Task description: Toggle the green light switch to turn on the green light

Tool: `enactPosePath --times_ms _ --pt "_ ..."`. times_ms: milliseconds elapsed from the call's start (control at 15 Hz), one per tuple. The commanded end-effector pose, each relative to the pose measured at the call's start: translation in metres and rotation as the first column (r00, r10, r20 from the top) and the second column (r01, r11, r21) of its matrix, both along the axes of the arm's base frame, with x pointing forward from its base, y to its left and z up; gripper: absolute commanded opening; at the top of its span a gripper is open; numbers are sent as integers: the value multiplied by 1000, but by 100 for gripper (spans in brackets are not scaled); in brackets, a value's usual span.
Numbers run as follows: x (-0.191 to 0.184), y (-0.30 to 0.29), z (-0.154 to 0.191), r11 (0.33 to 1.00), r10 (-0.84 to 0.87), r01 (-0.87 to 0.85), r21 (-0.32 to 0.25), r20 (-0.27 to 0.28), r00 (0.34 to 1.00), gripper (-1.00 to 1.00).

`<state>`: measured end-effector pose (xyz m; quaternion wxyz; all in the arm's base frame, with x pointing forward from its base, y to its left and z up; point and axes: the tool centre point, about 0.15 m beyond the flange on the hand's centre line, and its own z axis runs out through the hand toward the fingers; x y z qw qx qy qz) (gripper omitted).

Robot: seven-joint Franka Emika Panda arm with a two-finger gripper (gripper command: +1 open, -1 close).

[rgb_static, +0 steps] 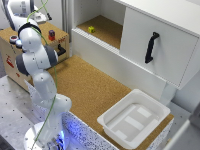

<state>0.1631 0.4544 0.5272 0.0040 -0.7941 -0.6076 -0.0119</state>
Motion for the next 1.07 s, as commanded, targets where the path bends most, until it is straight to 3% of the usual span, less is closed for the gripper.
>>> enactPosePath --times_ms 0,733,1000 --pt "-9 12 -10 985 -61 62 -164 9 998 -100" --pt "-14 6 -72 978 -180 171 -118 -65 982 -100" --pt "-10 -10 -106 968 -227 212 -136 -106 968 -100"
